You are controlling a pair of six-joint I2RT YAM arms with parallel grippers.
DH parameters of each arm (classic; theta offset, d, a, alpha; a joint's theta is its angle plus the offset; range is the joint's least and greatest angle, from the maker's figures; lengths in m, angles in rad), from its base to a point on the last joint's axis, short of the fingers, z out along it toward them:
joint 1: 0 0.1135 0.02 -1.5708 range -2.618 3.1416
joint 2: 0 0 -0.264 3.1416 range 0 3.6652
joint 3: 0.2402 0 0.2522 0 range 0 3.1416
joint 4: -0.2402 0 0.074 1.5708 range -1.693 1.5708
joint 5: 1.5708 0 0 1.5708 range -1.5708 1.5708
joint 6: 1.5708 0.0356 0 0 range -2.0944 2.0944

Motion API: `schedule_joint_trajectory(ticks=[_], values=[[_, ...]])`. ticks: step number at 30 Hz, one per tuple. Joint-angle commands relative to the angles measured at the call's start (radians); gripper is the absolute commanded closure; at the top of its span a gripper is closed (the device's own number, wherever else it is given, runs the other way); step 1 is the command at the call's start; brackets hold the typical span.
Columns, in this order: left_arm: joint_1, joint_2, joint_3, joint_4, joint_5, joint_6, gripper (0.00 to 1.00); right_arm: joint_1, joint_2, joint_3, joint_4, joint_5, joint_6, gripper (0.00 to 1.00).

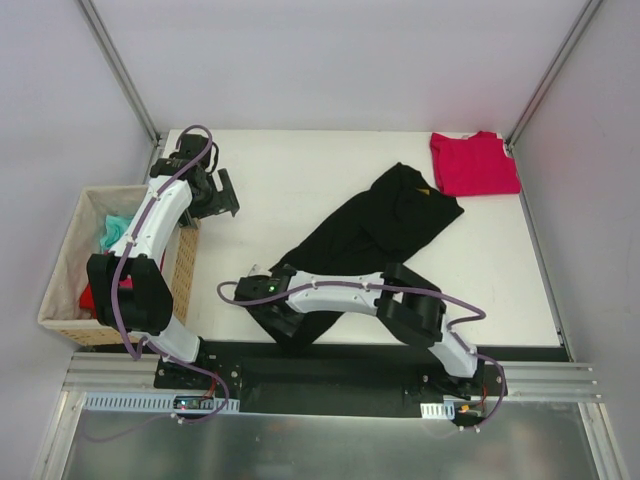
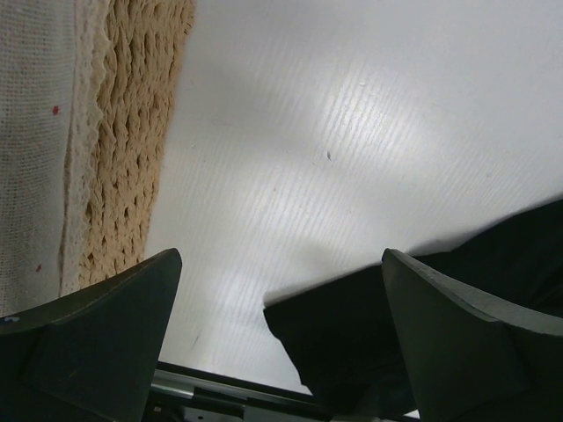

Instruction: Fold and stack the t-shirts

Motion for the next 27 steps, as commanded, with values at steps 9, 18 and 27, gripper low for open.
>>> schedule_joint_trajectory(ticks=[9, 18, 27], values=[[0.012, -0.008, -0.005, 0.007, 0.039, 0.012, 0.01, 0.001, -0.125, -0.521, 0.021, -0.024, 0.185, 0.03], [0.012, -0.019, -0.017, 0.012, 0.036, 0.012, 0.01, -0.02, -0.275, -0.286, -0.124, 0.141, 0.179, 0.03], [0.012, -0.034, -0.049, 0.024, 0.056, 0.015, 0.01, -0.406, -0.352, 0.157, -0.181, 0.335, 0.067, 0.03]])
